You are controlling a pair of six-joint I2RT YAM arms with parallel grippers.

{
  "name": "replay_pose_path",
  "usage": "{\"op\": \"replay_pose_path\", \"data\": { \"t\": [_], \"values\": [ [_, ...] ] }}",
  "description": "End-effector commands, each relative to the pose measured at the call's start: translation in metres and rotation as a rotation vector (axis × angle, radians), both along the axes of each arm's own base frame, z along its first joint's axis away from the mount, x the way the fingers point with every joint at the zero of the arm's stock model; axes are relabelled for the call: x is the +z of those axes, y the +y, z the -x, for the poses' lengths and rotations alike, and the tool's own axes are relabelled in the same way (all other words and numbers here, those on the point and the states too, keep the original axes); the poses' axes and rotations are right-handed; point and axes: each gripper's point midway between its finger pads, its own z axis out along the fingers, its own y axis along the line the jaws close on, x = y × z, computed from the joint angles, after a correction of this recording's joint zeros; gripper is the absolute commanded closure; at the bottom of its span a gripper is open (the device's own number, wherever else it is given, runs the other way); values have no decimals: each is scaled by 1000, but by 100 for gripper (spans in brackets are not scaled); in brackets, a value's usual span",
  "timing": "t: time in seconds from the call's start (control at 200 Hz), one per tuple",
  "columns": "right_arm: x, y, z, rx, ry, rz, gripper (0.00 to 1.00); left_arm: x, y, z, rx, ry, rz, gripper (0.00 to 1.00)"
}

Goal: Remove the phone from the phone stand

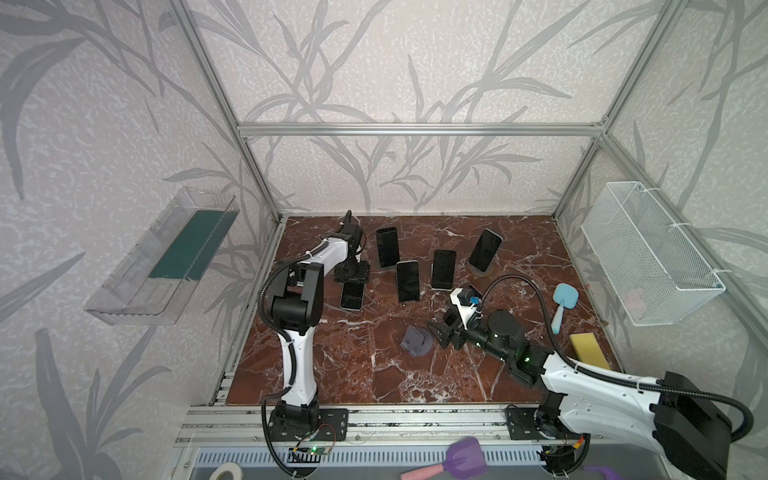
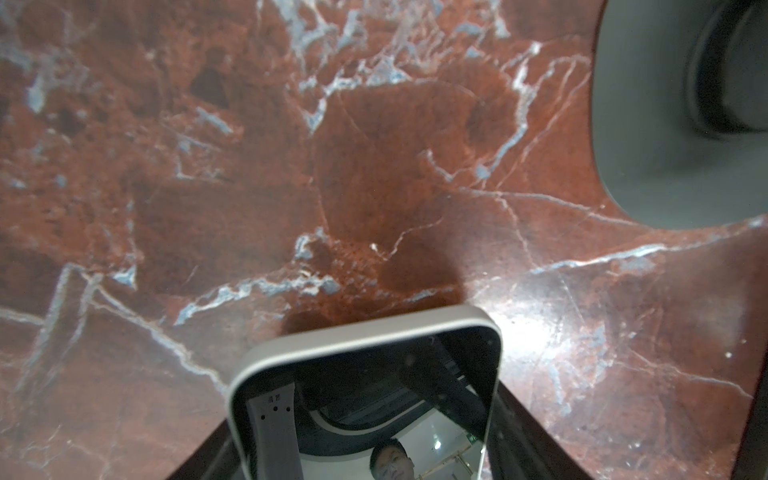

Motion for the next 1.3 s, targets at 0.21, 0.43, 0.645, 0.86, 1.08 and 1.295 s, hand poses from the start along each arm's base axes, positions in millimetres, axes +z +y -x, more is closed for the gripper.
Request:
{"op": "replay_pose_path", "data": {
  "t": [0.21,0.43,0.645,0.86,1.08,1.295],
  "values": [
    [12,4,2,18,-24,-24,8,-7,-8,8,-22,53,25,25],
    [14,2,2,15,-28,-26,8,-5,-10,9,-37,54,36,1],
    [15,2,3,15,-32,-27,8,13,-6,2,-10,-10,19,3],
    [15,0,2,5,-35,-26,8,83,-4,-7,10,-203,35,5],
    [11,-7,-6,-59,-43,-46,8,185,-27,3,-15,-543,225,8],
    [5,-11,-15,-122,13,-26,14,231,-66,72,-150,-760,205,1]
  ]
}}
